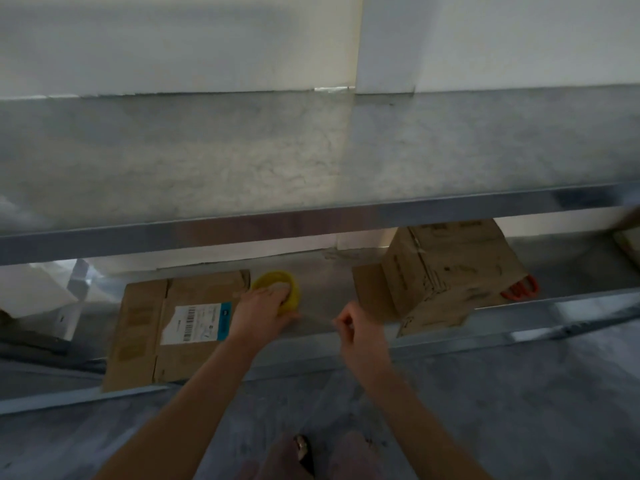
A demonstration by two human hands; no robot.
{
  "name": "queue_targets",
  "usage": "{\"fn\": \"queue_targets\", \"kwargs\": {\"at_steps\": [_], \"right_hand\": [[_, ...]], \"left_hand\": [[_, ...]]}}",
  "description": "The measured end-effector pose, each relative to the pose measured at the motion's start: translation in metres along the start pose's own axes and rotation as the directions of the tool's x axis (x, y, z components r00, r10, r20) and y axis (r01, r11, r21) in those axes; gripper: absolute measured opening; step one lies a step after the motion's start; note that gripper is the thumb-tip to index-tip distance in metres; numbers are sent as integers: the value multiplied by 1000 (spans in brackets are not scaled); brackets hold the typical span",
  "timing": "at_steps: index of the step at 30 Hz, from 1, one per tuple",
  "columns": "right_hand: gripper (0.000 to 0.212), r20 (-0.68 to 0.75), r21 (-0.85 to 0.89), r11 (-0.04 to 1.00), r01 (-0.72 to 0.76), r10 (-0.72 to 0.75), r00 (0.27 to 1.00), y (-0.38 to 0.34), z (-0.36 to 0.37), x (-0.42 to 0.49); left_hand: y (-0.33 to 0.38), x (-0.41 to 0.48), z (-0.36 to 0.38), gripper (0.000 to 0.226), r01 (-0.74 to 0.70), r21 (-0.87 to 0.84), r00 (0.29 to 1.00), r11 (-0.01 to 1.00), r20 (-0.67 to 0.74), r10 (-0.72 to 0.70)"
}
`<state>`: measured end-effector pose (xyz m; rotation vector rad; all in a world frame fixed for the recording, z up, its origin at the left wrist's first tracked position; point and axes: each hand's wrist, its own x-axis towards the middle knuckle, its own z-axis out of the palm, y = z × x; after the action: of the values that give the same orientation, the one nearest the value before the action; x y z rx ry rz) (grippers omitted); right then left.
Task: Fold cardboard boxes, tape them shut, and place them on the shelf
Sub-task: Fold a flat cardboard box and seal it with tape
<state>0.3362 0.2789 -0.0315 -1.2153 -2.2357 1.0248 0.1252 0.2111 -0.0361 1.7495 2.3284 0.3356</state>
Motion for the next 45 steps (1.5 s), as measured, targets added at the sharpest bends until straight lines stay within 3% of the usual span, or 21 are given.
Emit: {"fn": "queue_targets", "kwargs": {"at_steps": [4,9,12,15,21,24,26,28,30,32,37,45], "right_hand": [[28,21,48,978,-201,201,979,13,-3,0],[9,107,102,882,-460,450,887,25,13,24],[9,93,106,846,-523,515,852,30,26,30],[9,36,3,855,-518,517,855,29,32,27],[34,1,-166,882,-440,446,895,23,26,25],[34,44,-276,891,-360,386,922,24,13,23],[28,30,-337,913,-231,255,966,19,1,15],[22,-27,-361,932,-19,10,1000,13,-10,4],[24,-76,-358,920,160,-200,977,4,-28,-5],[33,-92,-324,914,245,-288,953,-5,-51,-10],[50,-67,-503,812,294,-376,924,-2,-119,-3],[58,37,-607,762,226,-257,966,69,-233,55]], "left_hand": [[4,7,4,48,-136,134,989,982,67,128],[-4,18,21,51,-113,152,980,982,180,85],[-8,21,26,47,-69,122,977,990,209,43],[-13,20,29,45,-10,25,977,1000,215,4],[-16,13,25,62,10,-56,963,998,269,5],[-12,5,14,60,4,-7,982,1000,191,-3],[-2,0,6,58,-19,55,997,998,74,15],[16,-3,-2,65,-73,102,997,992,6,73],[38,-5,-7,70,-110,103,994,988,33,107],[62,-4,-14,71,-135,65,991,989,21,134],[124,7,-32,61,-229,128,962,965,-124,245],[221,53,-30,76,-75,132,986,988,-137,94]]}}
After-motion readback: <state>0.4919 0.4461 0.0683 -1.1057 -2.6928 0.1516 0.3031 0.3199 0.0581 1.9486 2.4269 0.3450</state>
